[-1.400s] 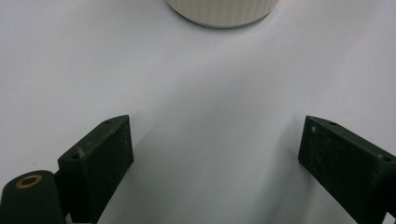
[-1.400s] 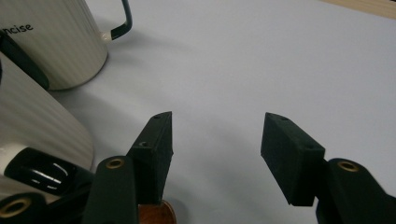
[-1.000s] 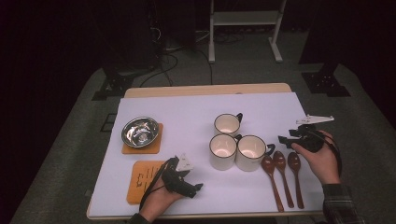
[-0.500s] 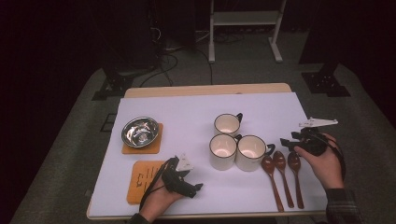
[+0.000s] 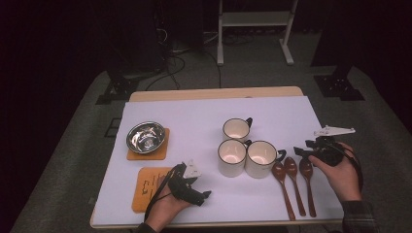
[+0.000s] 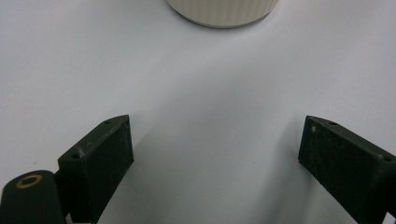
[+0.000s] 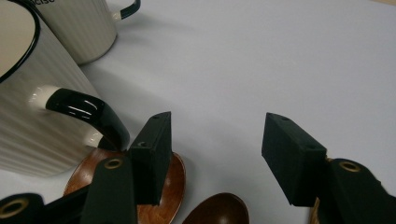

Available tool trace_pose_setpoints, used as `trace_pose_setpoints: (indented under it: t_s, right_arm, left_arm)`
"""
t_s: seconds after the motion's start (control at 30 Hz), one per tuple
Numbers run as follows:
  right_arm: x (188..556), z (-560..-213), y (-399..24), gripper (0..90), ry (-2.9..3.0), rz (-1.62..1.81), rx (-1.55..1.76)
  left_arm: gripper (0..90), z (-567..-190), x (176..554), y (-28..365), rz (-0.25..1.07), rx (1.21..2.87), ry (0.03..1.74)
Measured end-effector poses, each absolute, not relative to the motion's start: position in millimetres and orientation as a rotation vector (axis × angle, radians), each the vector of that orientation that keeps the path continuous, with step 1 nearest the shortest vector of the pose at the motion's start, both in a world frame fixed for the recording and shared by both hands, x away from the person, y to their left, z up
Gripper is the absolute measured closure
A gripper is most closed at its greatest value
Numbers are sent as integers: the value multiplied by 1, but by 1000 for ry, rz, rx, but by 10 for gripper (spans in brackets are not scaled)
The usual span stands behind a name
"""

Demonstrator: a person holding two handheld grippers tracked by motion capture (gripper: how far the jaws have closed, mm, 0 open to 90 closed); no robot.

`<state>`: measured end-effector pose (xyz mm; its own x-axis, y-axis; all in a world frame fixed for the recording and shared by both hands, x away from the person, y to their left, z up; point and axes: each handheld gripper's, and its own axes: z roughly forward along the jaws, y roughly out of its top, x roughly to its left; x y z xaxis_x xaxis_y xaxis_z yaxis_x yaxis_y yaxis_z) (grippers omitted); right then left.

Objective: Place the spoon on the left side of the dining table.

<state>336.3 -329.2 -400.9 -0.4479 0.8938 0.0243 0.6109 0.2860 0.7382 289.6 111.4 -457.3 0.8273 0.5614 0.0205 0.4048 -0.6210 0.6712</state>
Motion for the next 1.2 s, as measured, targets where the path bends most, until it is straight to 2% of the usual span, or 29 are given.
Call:
trace_pose_setpoints:
  t_s: [1.2]
  right_arm:
    - [305,-409,-345,414,2142,947,1395]
  left_arm:
    - [90,-457,288,111,311,2316,726]
